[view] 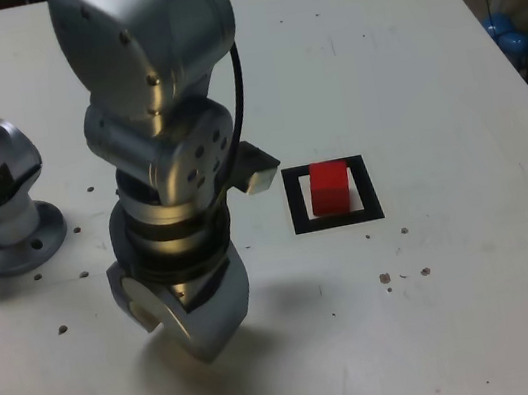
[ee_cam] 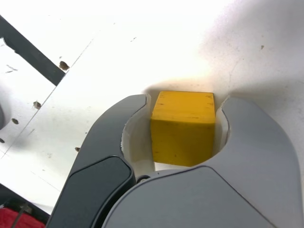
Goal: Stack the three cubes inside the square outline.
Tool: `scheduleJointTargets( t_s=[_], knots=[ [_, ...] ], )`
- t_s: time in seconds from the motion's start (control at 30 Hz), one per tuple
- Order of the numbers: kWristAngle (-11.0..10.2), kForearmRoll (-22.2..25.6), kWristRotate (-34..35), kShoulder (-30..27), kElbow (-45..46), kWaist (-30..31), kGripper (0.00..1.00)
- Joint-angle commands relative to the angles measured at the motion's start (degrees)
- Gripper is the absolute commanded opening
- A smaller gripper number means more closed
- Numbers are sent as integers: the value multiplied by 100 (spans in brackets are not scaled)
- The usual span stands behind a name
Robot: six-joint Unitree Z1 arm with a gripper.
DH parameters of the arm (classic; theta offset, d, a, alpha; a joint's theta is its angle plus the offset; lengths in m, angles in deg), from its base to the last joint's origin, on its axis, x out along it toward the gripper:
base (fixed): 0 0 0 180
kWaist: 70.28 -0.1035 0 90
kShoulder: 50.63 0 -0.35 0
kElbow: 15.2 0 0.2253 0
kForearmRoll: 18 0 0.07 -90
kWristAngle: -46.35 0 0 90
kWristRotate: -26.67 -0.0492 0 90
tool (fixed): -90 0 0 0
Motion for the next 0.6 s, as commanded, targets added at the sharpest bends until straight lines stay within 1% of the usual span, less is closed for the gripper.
scheduleJointTargets(
  t_s=[0.0, 0.13, 0.3, 0.43, 0.57],
  knots=[
    [-53, 227, 15, -38, -227, -62, 33],
    [-107, 771, 25, -105, -762, -337, 33],
    [-183, 1394, 147, -155, -1447, -900, 33],
    [-255, 1606, 195, -161, -1784, -1342, 33],
    [-261, 1652, 146, -137, -1960, -1801, 33]
  ],
)
